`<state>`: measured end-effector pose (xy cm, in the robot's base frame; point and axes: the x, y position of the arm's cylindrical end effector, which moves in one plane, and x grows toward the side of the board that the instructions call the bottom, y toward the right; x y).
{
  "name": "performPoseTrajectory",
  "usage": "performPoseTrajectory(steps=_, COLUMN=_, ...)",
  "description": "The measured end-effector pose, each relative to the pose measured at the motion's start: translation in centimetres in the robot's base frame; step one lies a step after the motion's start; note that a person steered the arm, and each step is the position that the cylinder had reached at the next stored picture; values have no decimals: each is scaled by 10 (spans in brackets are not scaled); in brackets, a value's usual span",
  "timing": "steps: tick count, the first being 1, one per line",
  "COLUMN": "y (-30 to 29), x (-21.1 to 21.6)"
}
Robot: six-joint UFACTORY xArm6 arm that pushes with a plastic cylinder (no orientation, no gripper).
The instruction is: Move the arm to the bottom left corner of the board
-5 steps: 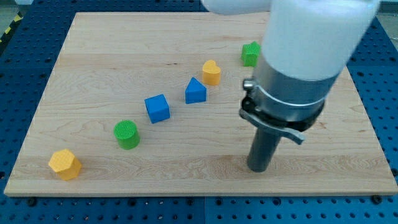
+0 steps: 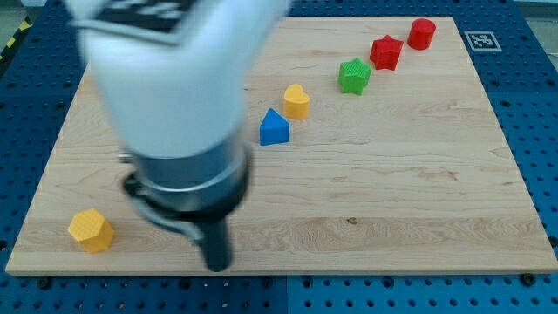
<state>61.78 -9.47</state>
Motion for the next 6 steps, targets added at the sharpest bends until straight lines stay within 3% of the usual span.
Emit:
performPoseTrajectory(steps=3, y=-156, x=0)
performPoseTrajectory(steps=4, y=-167, x=-12)
performPoseTrajectory(steps=5, y=-190, x=-60)
performPoseTrajectory(steps=6, y=-191, x=-48)
